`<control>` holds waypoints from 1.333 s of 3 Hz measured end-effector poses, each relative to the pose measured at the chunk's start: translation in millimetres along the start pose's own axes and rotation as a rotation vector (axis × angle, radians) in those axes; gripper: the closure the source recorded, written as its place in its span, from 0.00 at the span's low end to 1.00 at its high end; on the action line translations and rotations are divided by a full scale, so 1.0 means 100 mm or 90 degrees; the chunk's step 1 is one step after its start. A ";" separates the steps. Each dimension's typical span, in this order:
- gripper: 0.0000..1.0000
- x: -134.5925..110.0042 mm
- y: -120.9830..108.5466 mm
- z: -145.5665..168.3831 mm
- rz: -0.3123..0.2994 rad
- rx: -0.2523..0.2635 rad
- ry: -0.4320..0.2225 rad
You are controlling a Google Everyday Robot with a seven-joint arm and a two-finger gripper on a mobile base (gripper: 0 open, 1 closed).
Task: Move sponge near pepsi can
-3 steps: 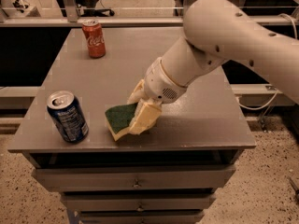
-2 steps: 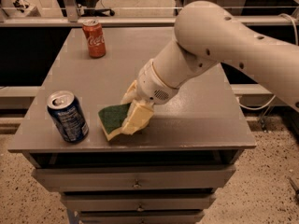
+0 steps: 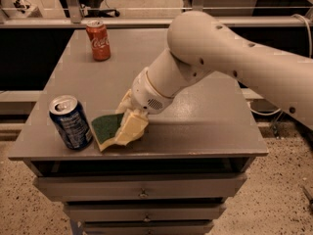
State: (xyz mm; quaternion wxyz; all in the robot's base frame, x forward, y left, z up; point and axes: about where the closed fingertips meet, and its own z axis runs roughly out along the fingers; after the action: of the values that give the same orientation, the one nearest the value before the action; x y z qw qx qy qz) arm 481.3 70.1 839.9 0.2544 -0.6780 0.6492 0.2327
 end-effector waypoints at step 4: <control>0.00 -0.20 -0.09 0.14 0.004 0.009 -0.022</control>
Offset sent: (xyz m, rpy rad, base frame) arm 0.0022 0.0331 -0.0035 0.0465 0.0209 -0.0007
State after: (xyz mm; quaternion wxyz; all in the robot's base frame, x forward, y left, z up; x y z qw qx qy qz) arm 489.2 94.7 842.6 0.2700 -0.6700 0.6484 0.2403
